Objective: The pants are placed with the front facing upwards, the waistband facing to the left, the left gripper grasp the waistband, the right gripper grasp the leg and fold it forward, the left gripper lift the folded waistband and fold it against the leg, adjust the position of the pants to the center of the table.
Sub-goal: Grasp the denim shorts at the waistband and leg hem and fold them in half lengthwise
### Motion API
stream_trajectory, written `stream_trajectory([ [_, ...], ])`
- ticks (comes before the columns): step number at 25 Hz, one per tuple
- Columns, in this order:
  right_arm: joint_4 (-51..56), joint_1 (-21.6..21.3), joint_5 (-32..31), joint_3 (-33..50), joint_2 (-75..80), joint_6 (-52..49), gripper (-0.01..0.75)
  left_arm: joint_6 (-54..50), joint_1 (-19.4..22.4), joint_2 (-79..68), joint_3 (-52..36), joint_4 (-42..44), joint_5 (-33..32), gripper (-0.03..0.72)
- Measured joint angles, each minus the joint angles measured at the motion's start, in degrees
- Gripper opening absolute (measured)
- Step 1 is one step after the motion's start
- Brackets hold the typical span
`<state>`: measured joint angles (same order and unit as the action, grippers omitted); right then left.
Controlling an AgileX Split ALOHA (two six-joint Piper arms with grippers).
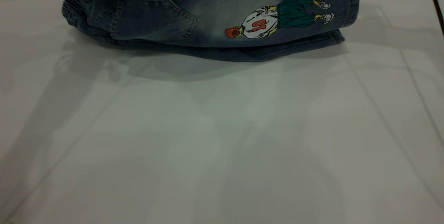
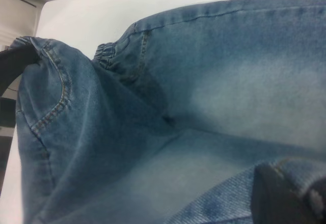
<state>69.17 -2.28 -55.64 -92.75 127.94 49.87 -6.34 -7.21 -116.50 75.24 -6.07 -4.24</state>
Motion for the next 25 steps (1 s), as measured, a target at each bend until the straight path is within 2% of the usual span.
stream_trajectory([
  [15, 0.1, 0.0, 0.8, -11.5, 8.8, -0.4, 0.014, 1.7, 0.0, -8.7, 12.8, 0.1, -2.0, 0.108],
  [25, 0.0, 0.1, 1.5, -16.2, 14.2, -0.4, 0.015, 3.2, 0.1, -13.3, 16.8, 0.2, -1.5, 0.108],
])
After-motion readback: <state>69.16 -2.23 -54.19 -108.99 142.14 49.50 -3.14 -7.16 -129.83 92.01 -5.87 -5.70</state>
